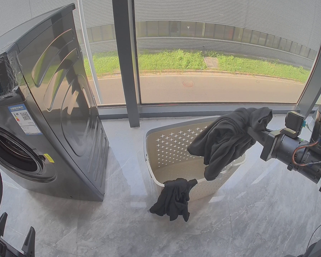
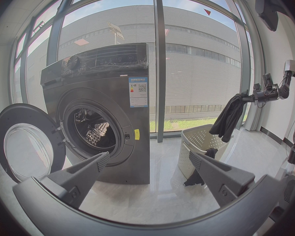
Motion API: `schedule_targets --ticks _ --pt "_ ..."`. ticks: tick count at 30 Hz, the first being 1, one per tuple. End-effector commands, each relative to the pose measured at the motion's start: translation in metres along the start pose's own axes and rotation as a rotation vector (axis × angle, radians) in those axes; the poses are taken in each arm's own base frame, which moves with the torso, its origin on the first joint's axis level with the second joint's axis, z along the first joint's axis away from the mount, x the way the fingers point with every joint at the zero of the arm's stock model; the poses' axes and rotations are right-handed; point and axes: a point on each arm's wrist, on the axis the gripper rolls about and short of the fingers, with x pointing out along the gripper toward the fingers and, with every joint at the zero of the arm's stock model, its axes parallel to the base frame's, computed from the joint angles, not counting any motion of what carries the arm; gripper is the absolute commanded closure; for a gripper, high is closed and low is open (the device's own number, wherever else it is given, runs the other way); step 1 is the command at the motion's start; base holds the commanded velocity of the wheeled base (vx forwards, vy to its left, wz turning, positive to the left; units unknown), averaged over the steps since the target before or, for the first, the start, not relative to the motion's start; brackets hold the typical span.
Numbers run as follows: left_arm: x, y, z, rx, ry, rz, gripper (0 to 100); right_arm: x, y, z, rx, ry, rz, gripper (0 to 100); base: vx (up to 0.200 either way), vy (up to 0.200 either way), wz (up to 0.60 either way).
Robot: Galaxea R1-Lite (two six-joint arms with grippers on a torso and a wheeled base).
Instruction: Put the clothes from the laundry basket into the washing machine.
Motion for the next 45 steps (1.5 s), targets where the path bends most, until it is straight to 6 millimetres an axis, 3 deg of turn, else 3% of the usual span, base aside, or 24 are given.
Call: schedule_targets --ticks 1,7,27,45 --pt "0.0 0.0 -0.005 -0.001 -0.001 0.001 0 -0.008 0.004 0.006 -0.015 -0.035 0.003 100 0.0 0.0 0.0" --pt "0.0 0.0 -0.005 -0.001 -0.001 0.001 0 -0.009 0.009 0.004 -0.047 -0.046 -0.04 100 0.0 0.0 0.0" --pt "0.0 0.0 -0.005 -0.007 0.001 -0.002 0 -0.01 0.021 0.0 -0.047 -0.032 0.008 100 0.0 0.2 0.0" --pt "0.0 0.0 -0.005 -0.007 0.001 -0.003 0 -0.009 0.017 0.001 -0.049 -0.051 -0.16 100 0.0 0.2 0.0"
